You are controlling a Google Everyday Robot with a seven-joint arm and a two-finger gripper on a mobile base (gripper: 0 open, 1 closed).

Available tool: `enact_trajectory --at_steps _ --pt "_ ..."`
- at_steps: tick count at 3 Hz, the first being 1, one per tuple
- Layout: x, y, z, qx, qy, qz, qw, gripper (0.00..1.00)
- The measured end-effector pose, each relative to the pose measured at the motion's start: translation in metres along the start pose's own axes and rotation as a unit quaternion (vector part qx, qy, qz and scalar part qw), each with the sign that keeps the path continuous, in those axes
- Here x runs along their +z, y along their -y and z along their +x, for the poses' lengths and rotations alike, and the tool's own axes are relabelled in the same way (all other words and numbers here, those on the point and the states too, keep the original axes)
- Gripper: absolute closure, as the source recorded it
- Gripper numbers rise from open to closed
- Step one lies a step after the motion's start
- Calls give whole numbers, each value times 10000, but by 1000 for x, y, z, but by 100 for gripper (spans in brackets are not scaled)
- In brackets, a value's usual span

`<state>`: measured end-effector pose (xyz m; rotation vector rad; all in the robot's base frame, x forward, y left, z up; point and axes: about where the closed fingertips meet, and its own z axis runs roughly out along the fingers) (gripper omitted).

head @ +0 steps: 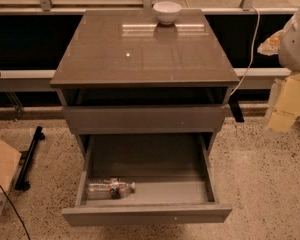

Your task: Pick water bottle from middle drawer and place on counter

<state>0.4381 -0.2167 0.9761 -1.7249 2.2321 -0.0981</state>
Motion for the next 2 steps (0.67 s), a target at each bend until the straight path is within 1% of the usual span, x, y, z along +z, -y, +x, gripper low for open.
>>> enact_trajectory --at_steps 1,2 --pt "0 0 0 0 0 0 10000 0" --pt "18 3 -11 -81 344 -115 9993 0"
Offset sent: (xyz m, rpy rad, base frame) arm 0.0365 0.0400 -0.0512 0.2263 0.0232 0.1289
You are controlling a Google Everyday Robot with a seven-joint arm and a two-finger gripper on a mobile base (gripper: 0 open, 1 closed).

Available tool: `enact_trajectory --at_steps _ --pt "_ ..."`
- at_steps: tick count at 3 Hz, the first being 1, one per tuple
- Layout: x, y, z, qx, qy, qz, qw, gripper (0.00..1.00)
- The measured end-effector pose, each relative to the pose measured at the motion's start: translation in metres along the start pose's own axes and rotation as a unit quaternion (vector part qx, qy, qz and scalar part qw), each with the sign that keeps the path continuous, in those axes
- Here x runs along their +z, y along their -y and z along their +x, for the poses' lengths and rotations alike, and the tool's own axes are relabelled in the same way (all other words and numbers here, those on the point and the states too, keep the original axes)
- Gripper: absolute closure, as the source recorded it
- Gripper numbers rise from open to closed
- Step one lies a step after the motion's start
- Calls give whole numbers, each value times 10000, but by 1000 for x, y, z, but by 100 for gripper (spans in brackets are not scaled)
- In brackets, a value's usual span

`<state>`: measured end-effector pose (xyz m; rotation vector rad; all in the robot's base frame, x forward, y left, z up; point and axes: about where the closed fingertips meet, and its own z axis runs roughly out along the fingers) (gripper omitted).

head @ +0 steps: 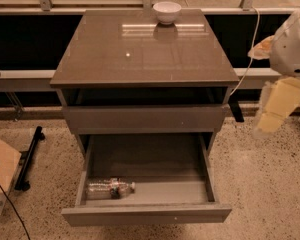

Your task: Pick water bottle from middle drawer and place on counter

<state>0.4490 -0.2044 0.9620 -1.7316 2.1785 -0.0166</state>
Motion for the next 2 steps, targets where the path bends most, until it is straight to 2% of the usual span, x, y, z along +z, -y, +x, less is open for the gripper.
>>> enact_trajectory --at_steps 1,2 --pt "37 0 -19 -231 469 -232 9984 0" --pt "78 -3 -37 -457 979 -487 9930 0"
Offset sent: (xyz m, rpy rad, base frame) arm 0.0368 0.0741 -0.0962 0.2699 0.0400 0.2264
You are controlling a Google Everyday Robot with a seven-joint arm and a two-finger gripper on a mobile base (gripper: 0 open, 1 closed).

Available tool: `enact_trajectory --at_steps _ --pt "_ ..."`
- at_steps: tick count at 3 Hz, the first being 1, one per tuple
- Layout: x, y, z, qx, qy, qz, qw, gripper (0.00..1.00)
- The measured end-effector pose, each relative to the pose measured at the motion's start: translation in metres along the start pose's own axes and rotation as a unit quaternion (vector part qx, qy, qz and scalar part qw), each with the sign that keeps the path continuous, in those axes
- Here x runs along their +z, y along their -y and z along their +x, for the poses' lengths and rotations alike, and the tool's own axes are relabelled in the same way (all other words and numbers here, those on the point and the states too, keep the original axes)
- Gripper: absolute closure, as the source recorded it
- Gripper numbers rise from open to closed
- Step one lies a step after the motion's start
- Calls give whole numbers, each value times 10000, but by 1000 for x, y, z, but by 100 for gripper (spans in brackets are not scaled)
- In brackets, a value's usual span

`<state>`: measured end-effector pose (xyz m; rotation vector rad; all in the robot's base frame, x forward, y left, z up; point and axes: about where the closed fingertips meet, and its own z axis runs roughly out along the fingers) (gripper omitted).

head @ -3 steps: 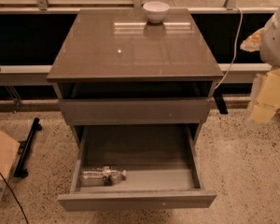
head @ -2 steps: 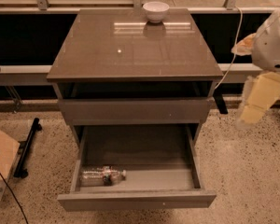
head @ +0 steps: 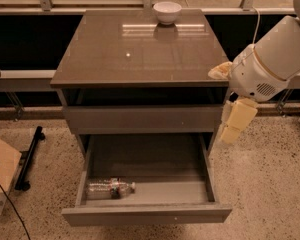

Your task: Pick water bottle from middle drawer and place on counter

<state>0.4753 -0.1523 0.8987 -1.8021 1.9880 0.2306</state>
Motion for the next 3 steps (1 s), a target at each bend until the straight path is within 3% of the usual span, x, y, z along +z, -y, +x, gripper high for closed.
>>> enact_trajectory --at_steps 1,2,3 --pt "0 0 0 0 0 0 10000 0" --pt "20 -12 -12 -111 -27 -187 9998 0" --pt "54 -22 -22 -226 214 -448 9985 0"
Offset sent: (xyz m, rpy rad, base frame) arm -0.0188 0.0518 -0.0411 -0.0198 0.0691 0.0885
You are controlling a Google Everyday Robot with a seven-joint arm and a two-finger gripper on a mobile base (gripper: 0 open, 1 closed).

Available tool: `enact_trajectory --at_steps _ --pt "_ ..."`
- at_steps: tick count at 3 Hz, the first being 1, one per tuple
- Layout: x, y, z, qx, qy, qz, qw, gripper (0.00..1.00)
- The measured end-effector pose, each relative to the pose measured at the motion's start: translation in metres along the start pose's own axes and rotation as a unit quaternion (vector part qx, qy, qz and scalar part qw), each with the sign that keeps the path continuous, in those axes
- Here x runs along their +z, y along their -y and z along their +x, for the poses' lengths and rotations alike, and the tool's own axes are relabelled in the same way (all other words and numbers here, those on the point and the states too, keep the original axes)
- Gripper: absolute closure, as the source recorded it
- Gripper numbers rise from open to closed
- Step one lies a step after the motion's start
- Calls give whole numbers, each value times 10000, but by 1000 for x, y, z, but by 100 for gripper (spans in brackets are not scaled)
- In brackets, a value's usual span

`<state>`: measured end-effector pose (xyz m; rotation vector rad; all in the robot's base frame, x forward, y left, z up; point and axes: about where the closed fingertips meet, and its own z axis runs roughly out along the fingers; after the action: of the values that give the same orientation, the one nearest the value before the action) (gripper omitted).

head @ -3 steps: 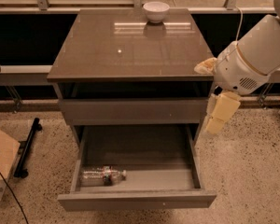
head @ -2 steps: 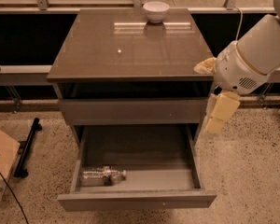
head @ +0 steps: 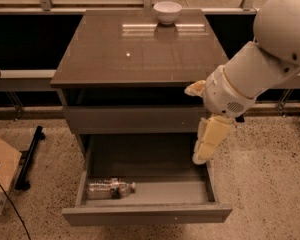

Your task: Pick water bottle from middle drawer and place on counter

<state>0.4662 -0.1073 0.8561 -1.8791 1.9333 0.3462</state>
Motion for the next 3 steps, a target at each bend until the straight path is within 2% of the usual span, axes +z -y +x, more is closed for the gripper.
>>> enact_trajectory --at_steps 1,2,3 --pt "40 0 -2 10 462 -283 9985 0" --pt "89 8 -8 47 975 -610 9934 0" --pt "122 15 -9 98 1249 -811 9888 0"
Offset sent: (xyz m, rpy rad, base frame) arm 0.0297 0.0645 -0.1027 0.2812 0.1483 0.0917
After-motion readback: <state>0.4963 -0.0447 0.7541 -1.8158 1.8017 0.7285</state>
